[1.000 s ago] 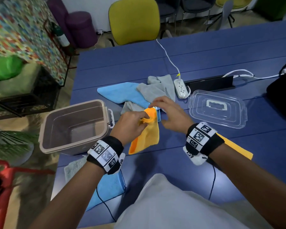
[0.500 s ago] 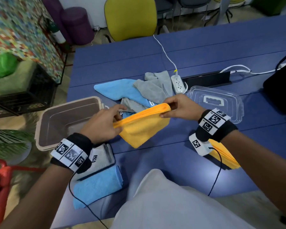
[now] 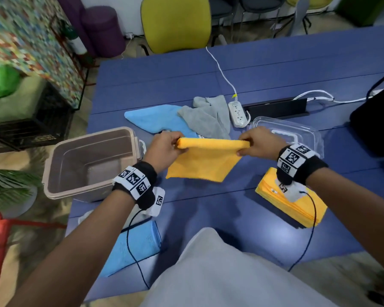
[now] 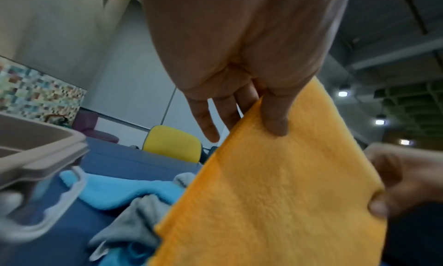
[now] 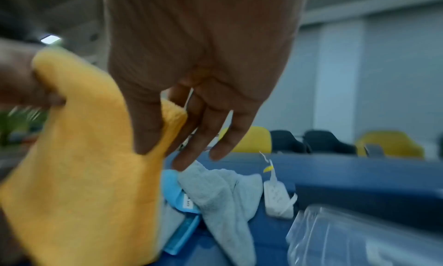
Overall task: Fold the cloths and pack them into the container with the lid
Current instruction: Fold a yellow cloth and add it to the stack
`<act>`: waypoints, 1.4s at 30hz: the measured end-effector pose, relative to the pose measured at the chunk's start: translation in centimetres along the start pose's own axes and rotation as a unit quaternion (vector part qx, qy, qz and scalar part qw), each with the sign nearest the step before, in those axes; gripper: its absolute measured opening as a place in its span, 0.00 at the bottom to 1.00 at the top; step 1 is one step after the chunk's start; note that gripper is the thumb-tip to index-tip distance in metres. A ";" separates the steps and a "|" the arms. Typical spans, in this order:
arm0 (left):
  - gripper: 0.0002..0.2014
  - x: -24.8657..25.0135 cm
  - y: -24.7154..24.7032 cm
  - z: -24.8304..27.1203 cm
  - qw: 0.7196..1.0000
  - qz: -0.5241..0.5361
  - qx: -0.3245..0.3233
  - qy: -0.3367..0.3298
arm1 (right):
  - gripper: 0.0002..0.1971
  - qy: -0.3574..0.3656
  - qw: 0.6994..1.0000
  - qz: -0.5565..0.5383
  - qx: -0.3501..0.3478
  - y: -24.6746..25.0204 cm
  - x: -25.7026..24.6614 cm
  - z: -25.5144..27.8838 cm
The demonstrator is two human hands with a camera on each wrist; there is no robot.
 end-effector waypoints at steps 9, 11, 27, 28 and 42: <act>0.22 -5.4 -4.9 7.3 0.998 -0.028 -0.032 0.042 | 0.15 0.118 0.980 -0.127 0.100 -11.3 1.6 5.1; 0.29 -6.5 -7.6 10.6 0.982 -0.073 -0.158 0.077 | 0.16 0.121 0.989 -0.082 0.015 -15.3 2.6 6.3; 0.16 -10.1 -12.6 12.6 0.956 0.023 -0.132 0.261 | 0.14 -0.177 0.955 -0.228 -0.073 -20.3 4.4 4.7; 0.15 -10.3 -12.7 12.1 0.953 0.027 -0.123 0.275 | 0.15 -0.193 0.952 -0.225 -0.072 -20.4 4.3 4.0; 0.26 -9.4 -14.6 9.6 0.943 -0.088 -0.136 0.291 | 0.27 -0.243 0.955 -0.130 -0.113 -21.2 1.4 -0.1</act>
Point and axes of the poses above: each hand's wrist, its own z-axis away from the middle knuckle, its own y-axis out of the back of the hand, x = y × z, the point moved 1 cm from there along -z, towards the middle knuckle, and after that the axes turned 10 degrees about -y, right-handed, at the moved point
